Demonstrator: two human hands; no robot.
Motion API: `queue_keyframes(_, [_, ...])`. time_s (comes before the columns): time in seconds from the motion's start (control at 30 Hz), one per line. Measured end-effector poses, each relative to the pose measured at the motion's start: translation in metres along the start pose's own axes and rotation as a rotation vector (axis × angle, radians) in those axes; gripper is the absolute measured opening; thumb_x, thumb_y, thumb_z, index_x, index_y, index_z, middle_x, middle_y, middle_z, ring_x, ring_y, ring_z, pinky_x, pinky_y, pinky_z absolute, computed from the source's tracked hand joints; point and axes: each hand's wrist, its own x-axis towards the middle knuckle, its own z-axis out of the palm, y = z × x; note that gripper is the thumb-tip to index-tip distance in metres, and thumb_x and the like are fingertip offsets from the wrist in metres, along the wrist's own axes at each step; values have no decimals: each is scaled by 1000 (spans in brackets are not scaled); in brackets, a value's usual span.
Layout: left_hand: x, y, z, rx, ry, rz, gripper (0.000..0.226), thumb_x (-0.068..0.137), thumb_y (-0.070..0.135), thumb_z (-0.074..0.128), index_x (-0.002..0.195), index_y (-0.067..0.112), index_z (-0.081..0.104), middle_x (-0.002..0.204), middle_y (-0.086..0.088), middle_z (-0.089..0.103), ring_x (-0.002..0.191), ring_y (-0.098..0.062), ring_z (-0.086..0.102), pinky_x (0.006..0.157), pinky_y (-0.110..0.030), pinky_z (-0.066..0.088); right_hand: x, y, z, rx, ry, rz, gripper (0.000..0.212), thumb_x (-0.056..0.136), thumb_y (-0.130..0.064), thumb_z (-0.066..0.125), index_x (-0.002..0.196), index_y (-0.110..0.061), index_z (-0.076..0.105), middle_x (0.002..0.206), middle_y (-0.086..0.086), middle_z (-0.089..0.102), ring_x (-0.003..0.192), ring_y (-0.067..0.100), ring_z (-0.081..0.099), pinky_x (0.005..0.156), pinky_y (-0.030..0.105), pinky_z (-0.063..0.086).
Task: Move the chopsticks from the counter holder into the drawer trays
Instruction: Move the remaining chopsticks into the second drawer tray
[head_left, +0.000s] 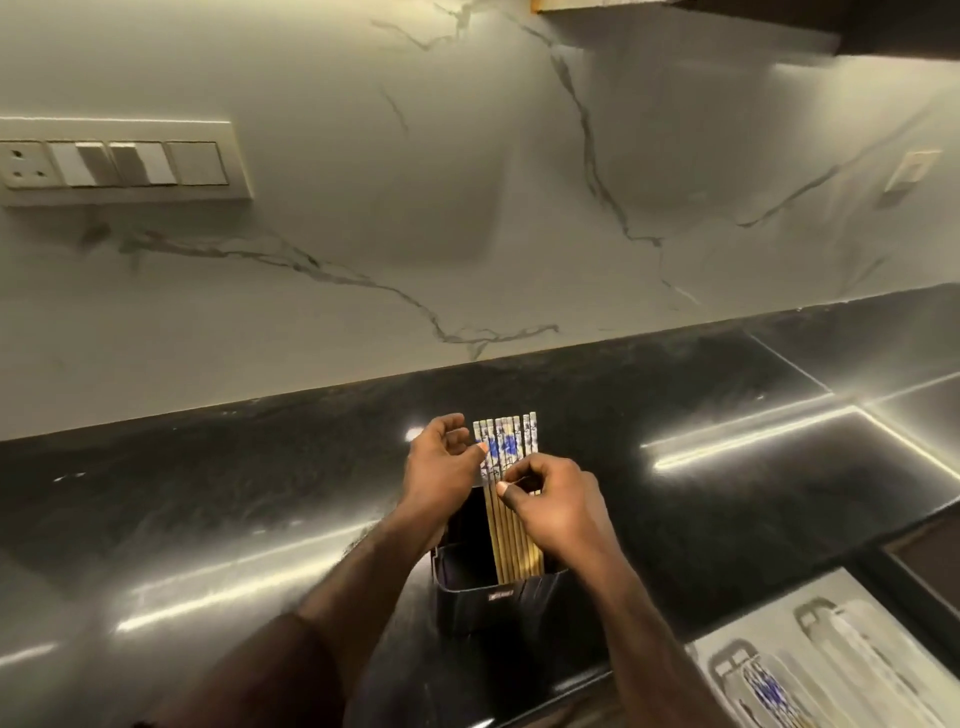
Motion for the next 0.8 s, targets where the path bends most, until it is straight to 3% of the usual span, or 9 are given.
queue_keyframes(0.07, [10,-6,4,2,3,-20,50,88,8,66,135,15,50,123,-1,63,112,-12,62,96,-34,53,7,2,1,-11,-29,12,19,90,-31,68,108,-31,67,98,-15,66,80,-6,58,60,10,40])
queue_keyframes(0.3, [26,-21,15,-89,-51,-38,27,86,1,67,113,8,66,95,-3,77,90,-13,74,83,-32,58,25,15,2,-22,-52,31,15,89,-32,69,104,-32,69,97,-14,69,86,-1,64,80,22,55])
queue_keyframes(0.5, [23,-25,19,-52,-55,-20,22,81,3,73,102,7,70,89,-2,78,86,-14,74,79,-28,58,29,25,6,-20,-83,57,14,91,-29,66,105,-30,68,93,-12,69,80,2,66,76,23,57])
queue_keyframes(0.8, [19,-15,12,-43,-40,7,19,80,1,73,98,7,72,88,-6,78,85,-18,75,79,-33,59,31,27,19,-23,-127,72,21,92,-28,65,113,-29,67,105,-10,70,91,4,66,83,25,55])
